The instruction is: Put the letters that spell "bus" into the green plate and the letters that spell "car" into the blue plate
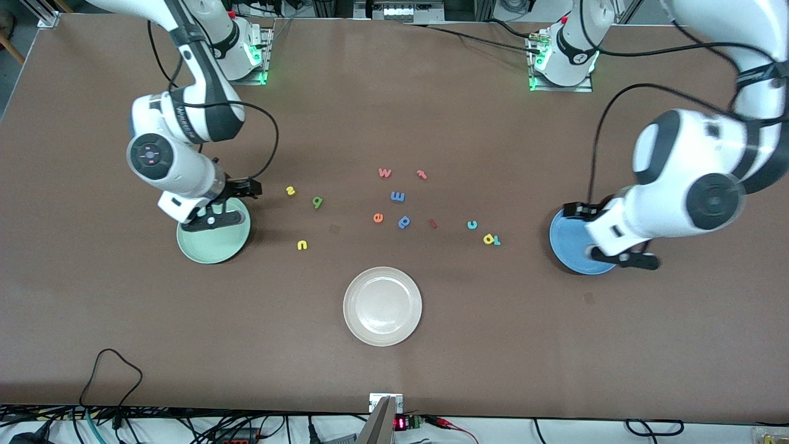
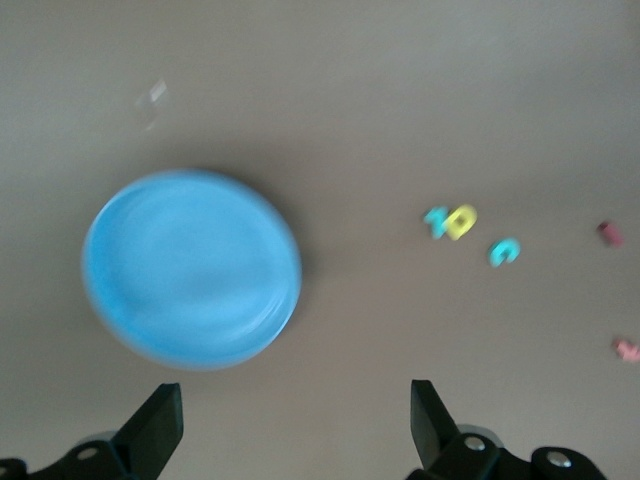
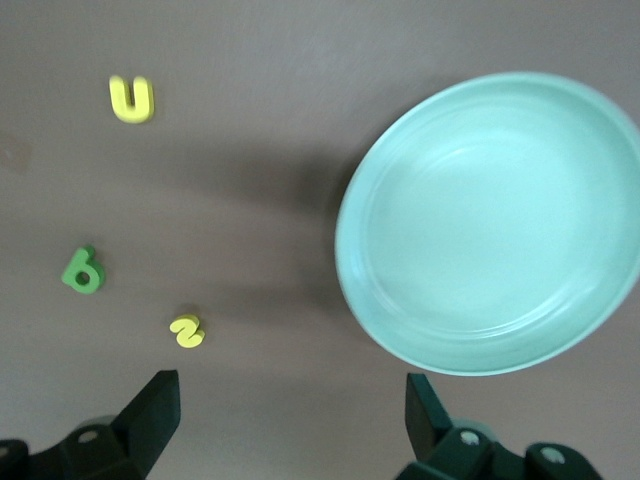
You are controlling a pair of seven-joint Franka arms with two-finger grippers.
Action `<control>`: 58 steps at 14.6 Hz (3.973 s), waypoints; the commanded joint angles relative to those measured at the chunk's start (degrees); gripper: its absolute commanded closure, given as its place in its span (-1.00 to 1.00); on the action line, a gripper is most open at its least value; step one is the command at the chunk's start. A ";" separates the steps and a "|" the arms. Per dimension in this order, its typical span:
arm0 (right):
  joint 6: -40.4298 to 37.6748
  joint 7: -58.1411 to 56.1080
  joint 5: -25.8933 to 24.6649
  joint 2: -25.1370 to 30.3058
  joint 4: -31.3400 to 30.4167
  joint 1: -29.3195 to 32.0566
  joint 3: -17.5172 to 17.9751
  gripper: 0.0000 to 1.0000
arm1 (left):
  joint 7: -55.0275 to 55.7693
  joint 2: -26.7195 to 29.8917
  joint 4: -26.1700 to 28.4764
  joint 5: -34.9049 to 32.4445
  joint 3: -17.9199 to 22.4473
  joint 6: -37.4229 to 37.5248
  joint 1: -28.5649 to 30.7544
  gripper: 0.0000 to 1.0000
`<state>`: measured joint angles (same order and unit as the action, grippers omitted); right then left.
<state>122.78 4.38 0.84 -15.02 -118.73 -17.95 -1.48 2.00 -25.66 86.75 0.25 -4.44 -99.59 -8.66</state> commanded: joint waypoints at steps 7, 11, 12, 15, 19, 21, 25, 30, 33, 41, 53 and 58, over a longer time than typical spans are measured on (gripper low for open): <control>7.03 -1.21 0.13 -4.93 -0.54 -5.43 -0.36 -0.93 | 1.50 -12.73 -1.85 -0.07 -0.13 -11.14 -4.08 -0.11; 7.30 -2.98 0.13 -5.72 -0.54 -6.57 -0.36 -0.23 | 4.40 -15.11 -1.85 0.45 -0.04 -13.18 -4.87 0.10; 7.64 -2.98 0.22 -5.90 -0.62 -6.84 -0.28 -0.11 | 5.63 -15.55 -1.76 0.45 -0.13 -13.70 -4.87 0.10; 7.74 -2.98 0.13 -5.81 -0.89 -6.93 1.04 -0.02 | 6.17 -17.05 -1.58 0.54 -0.13 -14.58 -5.75 0.10; 9.49 -3.06 -0.04 -6.51 -1.24 -7.28 2.62 -0.03 | 7.13 -18.54 -1.32 0.54 -0.21 -15.37 -7.51 0.10; 12.46 -3.15 -0.31 -6.95 -2.81 -7.19 3.24 -0.03 | 7.31 -18.81 -0.97 0.54 -0.21 -16.69 -7.77 0.10; 16.52 -3.15 -3.03 -8.62 -3.96 -7.19 3.24 -0.03 | 7.31 -19.78 -0.61 0.54 -0.21 -16.87 -7.77 0.13; 16.61 -3.15 -4.62 -9.24 -4.58 -6.84 3.24 -0.03 | 7.31 -20.74 -0.53 0.54 -0.21 -17.39 -7.77 0.15; 16.61 -2.98 -4.62 -9.33 -5.63 -6.84 3.24 -0.03 | 6.88 -20.74 0.61 0.54 -0.21 -19.24 -7.77 0.17; 20.04 -2.98 -4.62 -9.24 -8.89 -6.84 3.33 -0.03 | 3.89 -19.43 1.23 -0.25 -0.13 -17.05 -5.05 0.20; 20.04 -3.15 -4.62 -9.24 -8.62 -6.49 3.24 1.00 | 4.76 -17.14 2.10 0.54 -3.11 -14.50 -4.26 0.30; 18.73 -2.80 -4.26 -3.98 -7.40 -0.61 3.15 1.00 | 5.03 -17.14 3.51 3.69 -3.82 -15.11 -4.17 0.29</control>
<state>142.57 1.87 -3.07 -23.02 -125.85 -22.07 1.22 7.33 -44.07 88.40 1.45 -7.86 -114.43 -13.31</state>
